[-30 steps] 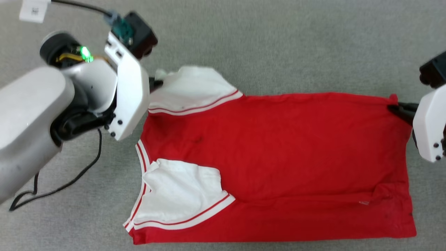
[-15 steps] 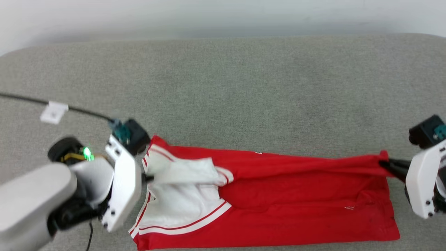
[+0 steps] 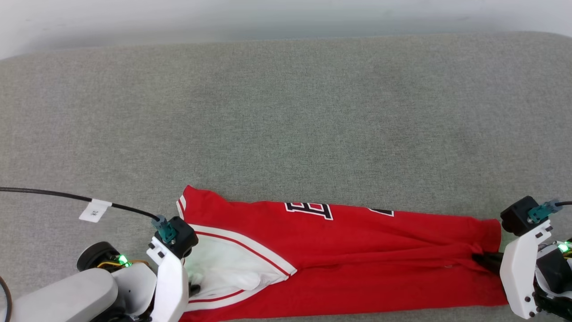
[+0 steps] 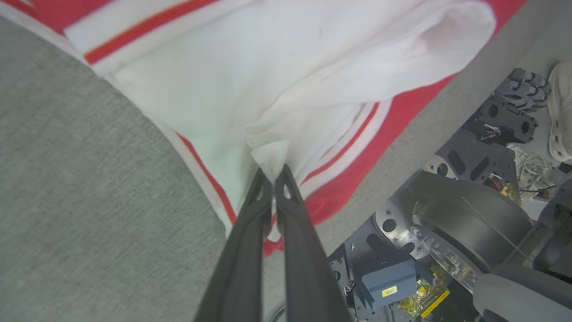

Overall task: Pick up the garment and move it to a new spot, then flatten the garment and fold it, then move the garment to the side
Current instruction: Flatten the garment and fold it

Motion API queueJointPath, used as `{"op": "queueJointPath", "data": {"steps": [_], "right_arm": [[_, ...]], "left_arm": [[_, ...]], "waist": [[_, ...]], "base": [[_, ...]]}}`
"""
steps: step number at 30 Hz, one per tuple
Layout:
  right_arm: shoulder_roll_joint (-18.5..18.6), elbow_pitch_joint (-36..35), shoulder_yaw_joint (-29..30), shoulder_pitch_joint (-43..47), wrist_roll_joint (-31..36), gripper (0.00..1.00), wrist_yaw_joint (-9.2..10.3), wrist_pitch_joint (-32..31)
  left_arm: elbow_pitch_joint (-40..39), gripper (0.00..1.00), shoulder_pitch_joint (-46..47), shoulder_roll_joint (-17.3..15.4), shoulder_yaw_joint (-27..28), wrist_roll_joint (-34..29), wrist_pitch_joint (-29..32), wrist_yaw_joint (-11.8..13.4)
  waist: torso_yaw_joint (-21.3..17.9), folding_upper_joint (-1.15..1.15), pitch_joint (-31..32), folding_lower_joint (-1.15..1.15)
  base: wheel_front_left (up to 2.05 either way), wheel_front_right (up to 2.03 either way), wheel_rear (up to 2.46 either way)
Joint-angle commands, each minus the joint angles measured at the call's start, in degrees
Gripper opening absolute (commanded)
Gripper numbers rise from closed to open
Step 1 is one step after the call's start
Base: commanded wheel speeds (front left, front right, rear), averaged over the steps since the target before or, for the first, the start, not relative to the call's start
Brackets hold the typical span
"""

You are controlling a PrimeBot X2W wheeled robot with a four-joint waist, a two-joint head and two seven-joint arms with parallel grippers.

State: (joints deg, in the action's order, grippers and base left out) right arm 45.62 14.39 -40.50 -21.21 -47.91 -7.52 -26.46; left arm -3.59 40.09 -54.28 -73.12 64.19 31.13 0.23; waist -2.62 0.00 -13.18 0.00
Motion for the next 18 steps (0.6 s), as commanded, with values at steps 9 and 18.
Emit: {"op": "queueJointPath", "data": {"steps": [9, 18], "right_arm": [[1.4, -0.8, 3.5, -0.7, 2.3, 1.00, 0.07, 7.7], [1.5, -3.1, 17.2, 5.0, 2.7, 1.00, 0.07, 13.0]], "left_arm": [[-0.1, 1.00, -0.4, -0.1, 3.5, -6.5, -11.7, 5.2], [0.1, 1.00, -4.8, 2.5, 10.3, -10.6, -31.1, 17.9]], "waist": [[0.2, 0.00, 2.8, 0.00], [0.4, 0.00, 3.9, 0.00]], "base": [[0.00, 0.00, 0.00], [0.00, 0.00, 0.00]]}}
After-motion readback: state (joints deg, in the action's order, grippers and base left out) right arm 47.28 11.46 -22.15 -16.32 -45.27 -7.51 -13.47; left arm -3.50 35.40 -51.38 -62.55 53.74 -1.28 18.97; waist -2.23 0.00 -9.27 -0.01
